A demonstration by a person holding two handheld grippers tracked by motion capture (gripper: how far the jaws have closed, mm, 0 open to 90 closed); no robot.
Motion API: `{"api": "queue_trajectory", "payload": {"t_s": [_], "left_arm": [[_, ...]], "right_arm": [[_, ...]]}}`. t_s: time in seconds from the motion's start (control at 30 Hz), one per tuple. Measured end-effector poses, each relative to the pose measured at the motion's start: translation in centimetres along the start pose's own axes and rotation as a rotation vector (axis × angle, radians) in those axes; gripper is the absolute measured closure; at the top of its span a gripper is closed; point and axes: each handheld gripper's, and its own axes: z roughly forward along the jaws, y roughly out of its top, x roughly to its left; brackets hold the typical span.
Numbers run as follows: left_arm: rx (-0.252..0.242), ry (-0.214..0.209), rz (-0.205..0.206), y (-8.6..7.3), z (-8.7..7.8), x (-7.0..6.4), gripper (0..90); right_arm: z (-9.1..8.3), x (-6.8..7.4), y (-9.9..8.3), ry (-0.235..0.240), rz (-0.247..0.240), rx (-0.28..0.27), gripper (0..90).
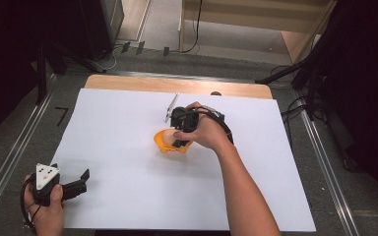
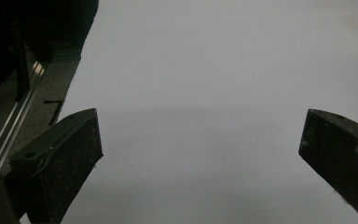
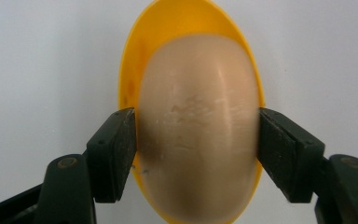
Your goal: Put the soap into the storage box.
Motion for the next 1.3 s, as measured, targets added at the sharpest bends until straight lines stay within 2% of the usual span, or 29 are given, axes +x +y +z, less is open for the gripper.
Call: {"api": "queue_trajectory", "payload": {"t_s": [0.1, 0.2, 0.4, 0.57, 0.67, 0.8, 0.87, 0.9, 0.93, 0.97, 1.07, 1.17, 1.3], "left_arm": [[-0.002, 0.000, -0.001, 0.0, 0.0, 0.0, 0.0], [-0.001, 0.001, 0.001, 0.0, 0.0, 0.0, 0.0], [-0.001, 0.001, -0.001, 0.0, 0.0, 0.0, 0.0], [0.002, 0.002, 0.003, 0.0, 0.0, 0.0, 0.0], [0.003, 0.003, 0.002, 0.0, 0.0, 0.0, 0.0], [0.005, 0.006, 0.006, 0.0, 0.0, -0.1, 0.0], [0.005, 0.007, 0.007, 0.0, 0.0, -0.1, 0.0], [0.005, 0.007, 0.008, 0.0, 0.0, -0.1, 0.0], [0.003, 0.005, 0.008, 0.0, 0.0, -0.1, 0.0], [0.003, 0.005, 0.008, 0.0, 0.0, -0.1, 0.0], [0.005, 0.007, 0.009, 0.0, 0.0, -0.1, 0.0], [0.004, 0.008, 0.010, 0.0, 0.1, -0.1, 0.0], [0.004, 0.008, 0.014, 0.0, 0.1, -0.2, 0.0]], "right_arm": [[-0.5, -0.1, -0.1, -0.015, 0.005, -0.033, 31.6], [-0.9, -0.1, -0.4, -0.018, 0.025, -0.043, 31.4], [-1.8, 0.1, -2.1, -0.040, 0.072, -0.092, 29.7], [-2.7, 0.4, -4.2, -0.074, 0.183, -0.154, 27.1], [-3.1, 0.7, -5.6, -0.116, 0.253, -0.195, 17.6], [-3.5, 1.3, -7.3, -0.152, 0.343, -0.218, 8.0], [-3.6, 1.6, -8.1, -0.184, 0.372, -0.239, 1.1], [-3.7, 1.8, -8.4, -0.191, 0.392, -0.251, 0.7], [-3.9, 2.3, -9.1, -0.226, 0.411, -0.267, 0.0], [-3.9, 2.3, -9.1, -0.226, 0.411, -0.267, 0.0], [-4.0, 3.1, -10.7, -0.287, 0.455, -0.298, 0.0], [-4.0, 3.3, -11.5, -0.279, 0.480, -0.315, 0.0], [-4.0, 4.1, -13.0, -0.297, 0.516, -0.339, 0.0]]}}
